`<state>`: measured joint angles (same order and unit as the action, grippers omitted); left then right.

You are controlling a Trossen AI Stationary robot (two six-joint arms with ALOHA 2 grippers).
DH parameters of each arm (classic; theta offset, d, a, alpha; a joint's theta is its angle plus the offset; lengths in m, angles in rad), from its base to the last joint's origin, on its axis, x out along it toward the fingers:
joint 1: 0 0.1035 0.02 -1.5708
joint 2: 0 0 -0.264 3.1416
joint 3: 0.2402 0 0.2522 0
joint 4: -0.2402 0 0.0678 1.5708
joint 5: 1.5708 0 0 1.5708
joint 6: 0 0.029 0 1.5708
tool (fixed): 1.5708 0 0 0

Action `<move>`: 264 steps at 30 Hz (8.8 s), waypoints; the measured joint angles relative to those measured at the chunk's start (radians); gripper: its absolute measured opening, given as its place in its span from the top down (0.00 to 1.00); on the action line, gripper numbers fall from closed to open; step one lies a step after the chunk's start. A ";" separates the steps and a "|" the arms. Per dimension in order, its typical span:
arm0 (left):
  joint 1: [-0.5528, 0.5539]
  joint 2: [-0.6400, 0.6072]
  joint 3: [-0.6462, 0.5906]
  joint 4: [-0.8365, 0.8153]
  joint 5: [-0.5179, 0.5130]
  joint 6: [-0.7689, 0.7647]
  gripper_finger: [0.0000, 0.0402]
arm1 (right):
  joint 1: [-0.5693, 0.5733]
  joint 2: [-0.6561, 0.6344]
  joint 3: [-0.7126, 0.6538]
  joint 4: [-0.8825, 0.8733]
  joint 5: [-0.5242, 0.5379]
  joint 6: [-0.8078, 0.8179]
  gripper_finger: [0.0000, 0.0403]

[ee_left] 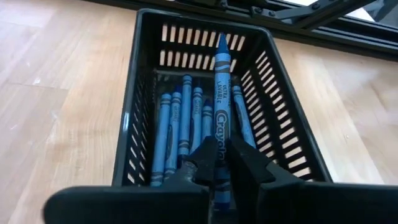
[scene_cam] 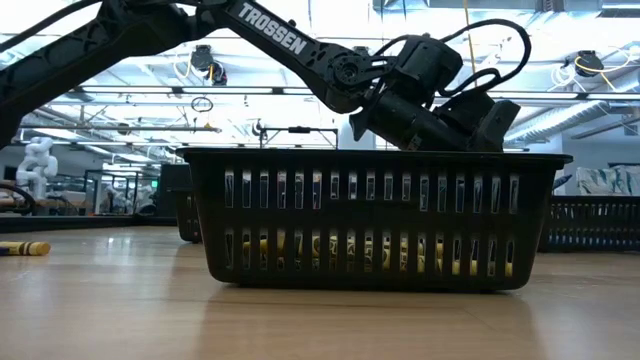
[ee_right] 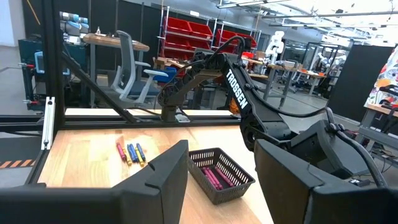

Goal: Sort crayons
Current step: Put the blue crayon into the right black bin, then put the yellow crayon into the bottom black bin

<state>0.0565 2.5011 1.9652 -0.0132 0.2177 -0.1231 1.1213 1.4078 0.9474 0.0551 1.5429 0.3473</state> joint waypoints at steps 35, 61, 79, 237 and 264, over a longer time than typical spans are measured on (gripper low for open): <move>0.027 -0.648 -0.347 -0.638 -0.652 0.329 0.79 | 0.000 0.054 0.000 -0.054 -0.105 0.116 0.58; -0.225 -1.796 -1.589 -0.284 -0.844 -0.186 0.79 | -0.850 0.134 -0.001 0.064 -1.005 0.065 0.58; -0.375 -1.861 -1.627 -0.400 -0.930 -0.319 0.79 | -1.426 0.548 0.554 -0.251 -1.601 -0.347 0.58; 0.273 -1.202 -1.323 -0.103 -0.396 -0.050 0.85 | -0.657 0.025 -0.285 0.590 -0.941 -0.120 1.00; 0.474 -0.737 -1.176 -0.019 -0.296 0.056 0.82 | -0.657 0.018 -0.285 0.592 -0.941 -0.132 1.00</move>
<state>0.5308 1.7638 0.7895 -0.0321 -0.0780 -0.0667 0.4641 1.4261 0.6624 0.6471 0.6018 0.2157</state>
